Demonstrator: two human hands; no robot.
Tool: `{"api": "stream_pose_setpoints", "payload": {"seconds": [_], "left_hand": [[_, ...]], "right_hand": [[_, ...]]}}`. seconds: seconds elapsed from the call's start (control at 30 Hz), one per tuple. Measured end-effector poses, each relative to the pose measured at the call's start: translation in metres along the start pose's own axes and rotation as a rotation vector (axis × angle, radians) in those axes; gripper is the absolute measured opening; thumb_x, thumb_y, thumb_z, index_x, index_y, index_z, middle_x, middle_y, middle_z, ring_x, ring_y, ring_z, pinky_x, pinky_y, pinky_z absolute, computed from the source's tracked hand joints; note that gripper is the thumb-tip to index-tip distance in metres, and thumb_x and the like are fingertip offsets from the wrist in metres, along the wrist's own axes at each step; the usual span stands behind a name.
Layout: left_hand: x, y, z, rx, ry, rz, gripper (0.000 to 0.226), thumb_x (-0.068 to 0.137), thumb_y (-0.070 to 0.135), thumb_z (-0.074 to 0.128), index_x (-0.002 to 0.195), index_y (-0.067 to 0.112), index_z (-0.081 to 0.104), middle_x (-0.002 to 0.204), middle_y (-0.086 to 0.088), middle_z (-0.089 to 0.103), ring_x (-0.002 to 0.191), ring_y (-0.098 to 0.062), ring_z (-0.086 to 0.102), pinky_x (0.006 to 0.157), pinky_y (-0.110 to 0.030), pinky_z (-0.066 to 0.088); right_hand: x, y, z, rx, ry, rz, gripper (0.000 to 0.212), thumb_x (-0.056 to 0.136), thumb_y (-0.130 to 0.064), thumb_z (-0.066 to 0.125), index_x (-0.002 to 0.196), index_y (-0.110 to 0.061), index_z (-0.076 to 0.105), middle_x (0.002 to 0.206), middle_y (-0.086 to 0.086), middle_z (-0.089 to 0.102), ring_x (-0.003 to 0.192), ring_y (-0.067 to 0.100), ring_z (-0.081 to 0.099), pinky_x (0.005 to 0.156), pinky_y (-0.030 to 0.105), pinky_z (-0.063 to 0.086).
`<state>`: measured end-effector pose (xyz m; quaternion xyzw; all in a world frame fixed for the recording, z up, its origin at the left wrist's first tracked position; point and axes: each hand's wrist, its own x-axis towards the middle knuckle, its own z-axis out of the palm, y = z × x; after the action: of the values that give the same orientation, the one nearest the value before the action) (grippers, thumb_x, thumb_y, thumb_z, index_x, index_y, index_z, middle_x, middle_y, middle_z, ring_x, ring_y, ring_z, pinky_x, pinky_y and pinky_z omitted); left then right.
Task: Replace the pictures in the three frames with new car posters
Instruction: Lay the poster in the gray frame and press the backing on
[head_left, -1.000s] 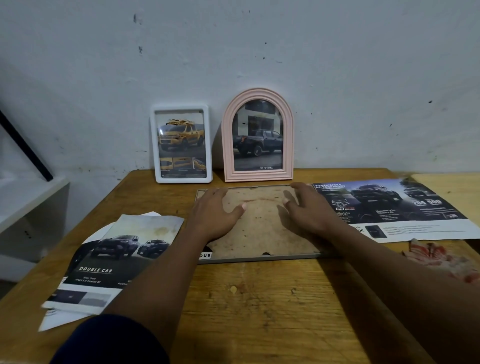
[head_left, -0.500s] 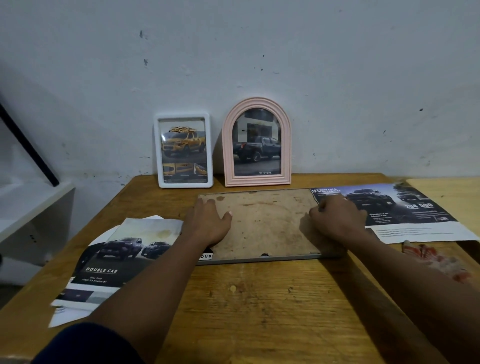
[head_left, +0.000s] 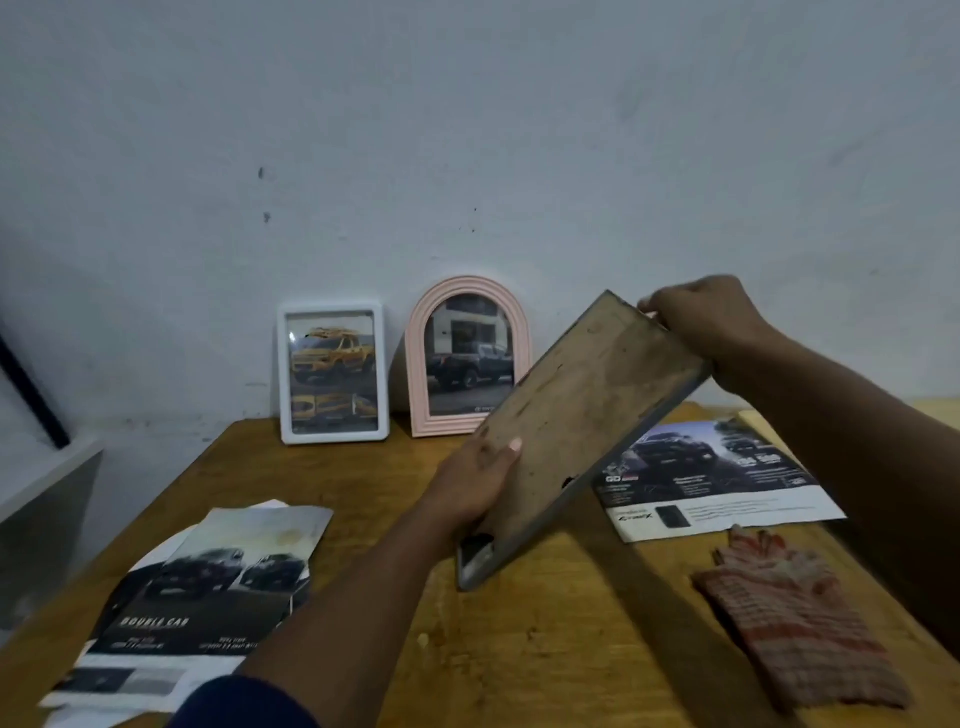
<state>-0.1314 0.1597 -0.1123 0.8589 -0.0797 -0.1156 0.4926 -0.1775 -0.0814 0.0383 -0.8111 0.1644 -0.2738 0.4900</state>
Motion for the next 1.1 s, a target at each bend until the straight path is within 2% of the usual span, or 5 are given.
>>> {"api": "stream_pose_setpoints", "payload": {"seconds": [0.27, 0.47, 0.67, 0.93, 1.1], "left_hand": [[-0.018, 0.127, -0.003, -0.307, -0.188, 0.172, 0.07, 0.095, 0.077, 0.021, 0.131, 0.027, 0.054, 0.129, -0.008, 0.061, 0.117, -0.03, 0.057, 0.106, -0.055, 0.045], [-0.036, 0.166, -0.089, -0.278, -0.092, 0.194, 0.101, 0.068, 0.097, 0.043, 0.138, 0.025, 0.059, 0.137, -0.02, 0.059, 0.124, -0.04, 0.057, 0.105, -0.056, 0.045], [-0.052, 0.141, -0.143, -0.293, 0.026, 0.179, 0.038, 0.098, 0.029, 0.06, 0.13, 0.008, 0.058, 0.114, -0.018, 0.059, 0.091, -0.028, 0.065, 0.062, -0.032, 0.059], [-0.062, 0.045, -0.152, -0.615, 0.225, -0.078, 0.024, 0.1, 0.007, 0.049, 0.124, 0.002, 0.054, 0.107, -0.021, 0.062, 0.091, -0.029, 0.064, 0.06, -0.036, 0.062], [-0.071, -0.021, -0.136, -0.717, 0.291, -0.244, 0.03, 0.098, 0.007, 0.049, 0.126, -0.002, 0.051, 0.11, -0.026, 0.063, 0.098, -0.032, 0.064, 0.082, -0.043, 0.061]], "right_hand": [[-0.006, -0.082, -0.01, 0.142, -0.242, -0.163, 0.019, 0.091, -0.017, 0.059, 0.097, -0.006, 0.073, 0.084, 0.008, 0.076, 0.076, 0.017, 0.073, 0.071, 0.031, 0.053], [-0.03, -0.088, 0.027, 0.179, -0.348, -0.268, 0.02, 0.101, -0.028, 0.051, 0.109, -0.019, 0.067, 0.099, 0.004, 0.075, 0.098, 0.016, 0.07, 0.084, 0.033, 0.052], [-0.051, -0.041, 0.067, 0.022, -0.377, -0.26, 0.027, 0.097, -0.037, 0.055, 0.104, -0.018, 0.073, 0.107, 0.003, 0.071, 0.1, 0.022, 0.065, 0.088, 0.041, 0.052], [-0.1, 0.065, 0.095, -0.362, -0.407, -0.067, 0.05, 0.097, -0.046, 0.053, 0.136, -0.015, 0.053, 0.126, 0.01, 0.061, 0.099, 0.022, 0.06, 0.082, 0.04, 0.055], [-0.122, 0.092, 0.097, -0.38, -0.441, 0.017, 0.057, 0.096, -0.052, 0.05, 0.139, -0.016, 0.044, 0.133, 0.012, 0.057, 0.112, 0.028, 0.059, 0.092, 0.047, 0.052]]}}
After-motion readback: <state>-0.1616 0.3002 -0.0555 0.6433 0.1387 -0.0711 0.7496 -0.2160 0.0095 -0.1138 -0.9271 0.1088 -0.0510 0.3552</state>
